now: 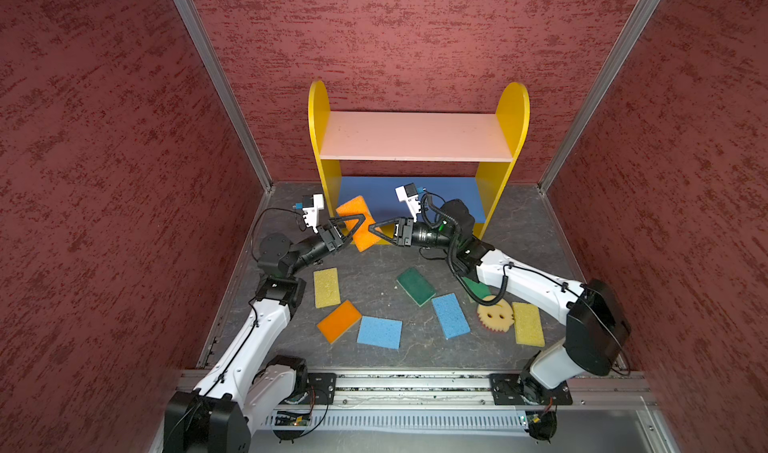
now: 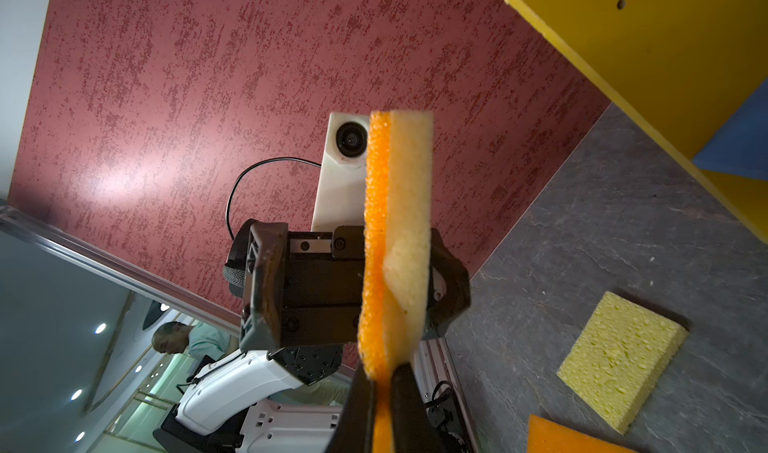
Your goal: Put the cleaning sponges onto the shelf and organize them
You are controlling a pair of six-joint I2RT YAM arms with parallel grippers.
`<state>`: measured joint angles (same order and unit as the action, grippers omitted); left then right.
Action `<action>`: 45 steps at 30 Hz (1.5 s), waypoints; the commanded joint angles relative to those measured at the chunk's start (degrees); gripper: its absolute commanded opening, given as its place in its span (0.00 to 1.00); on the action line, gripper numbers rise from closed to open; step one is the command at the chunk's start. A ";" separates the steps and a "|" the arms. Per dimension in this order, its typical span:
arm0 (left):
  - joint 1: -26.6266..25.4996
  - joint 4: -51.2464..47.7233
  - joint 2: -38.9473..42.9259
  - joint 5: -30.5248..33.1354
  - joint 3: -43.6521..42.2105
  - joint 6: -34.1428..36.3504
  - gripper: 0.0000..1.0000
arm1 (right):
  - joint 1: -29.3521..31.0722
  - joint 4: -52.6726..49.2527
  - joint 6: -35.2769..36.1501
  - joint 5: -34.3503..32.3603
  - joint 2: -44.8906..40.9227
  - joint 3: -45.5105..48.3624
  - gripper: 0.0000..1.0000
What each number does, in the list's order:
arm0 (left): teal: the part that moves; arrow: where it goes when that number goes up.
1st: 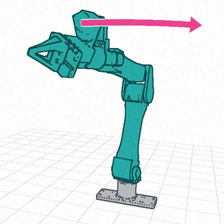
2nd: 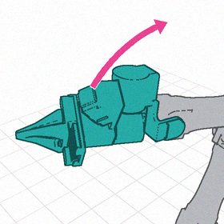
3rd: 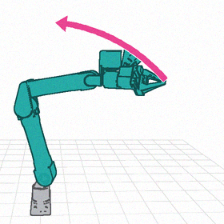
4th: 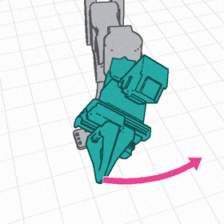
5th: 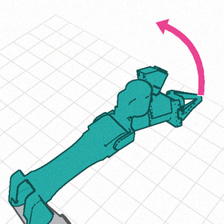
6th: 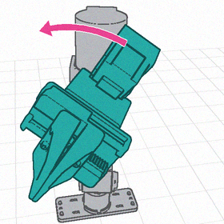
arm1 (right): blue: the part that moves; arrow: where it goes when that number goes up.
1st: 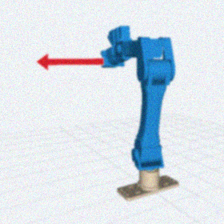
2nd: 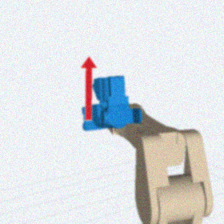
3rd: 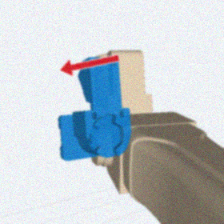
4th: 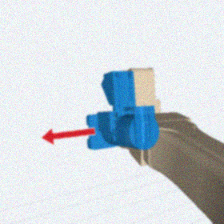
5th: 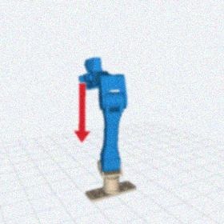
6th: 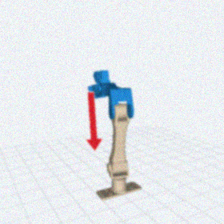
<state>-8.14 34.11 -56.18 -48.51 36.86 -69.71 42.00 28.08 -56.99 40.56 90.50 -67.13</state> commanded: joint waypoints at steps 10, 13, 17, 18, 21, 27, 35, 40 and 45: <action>-0.23 -2.93 0.41 0.61 2.77 3.11 0.09 | -0.18 -2.63 2.50 -1.74 -1.74 0.34 0.02; -0.05 -3.85 0.66 0.68 3.19 3.55 0.32 | -0.17 -2.50 2.47 -2.05 -1.60 0.42 0.02; 0.96 -5.72 1.41 0.03 3.48 4.17 0.70 | -0.17 -2.66 2.62 -3.37 -1.76 0.87 0.01; 1.57 -6.23 1.89 -0.03 3.48 4.29 0.72 | -0.19 -2.94 2.68 -4.30 -1.98 1.24 0.01; 4.88 -10.98 4.13 0.19 2.92 4.35 0.74 | -0.19 -3.79 2.43 -7.86 -2.67 2.75 0.01; 11.62 -28.72 12.81 4.57 2.72 10.98 0.78 | -0.12 -2.71 -2.03 -14.37 -2.04 8.78 0.00; 13.86 -51.37 18.39 8.05 6.73 24.57 0.86 | 3.53 -1.89 -5.23 -25.17 2.69 12.27 0.00; 13.85 -52.92 20.38 6.21 3.39 25.37 0.87 | 4.84 1.94 -10.02 -28.79 9.90 11.41 0.00; 13.77 -56.31 21.02 1.24 2.35 28.00 0.87 | 4.94 8.85 -12.96 -30.38 18.81 9.40 0.00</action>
<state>5.37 -18.15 -35.75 -44.05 39.33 -45.54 46.98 30.89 -65.28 14.26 106.13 -55.24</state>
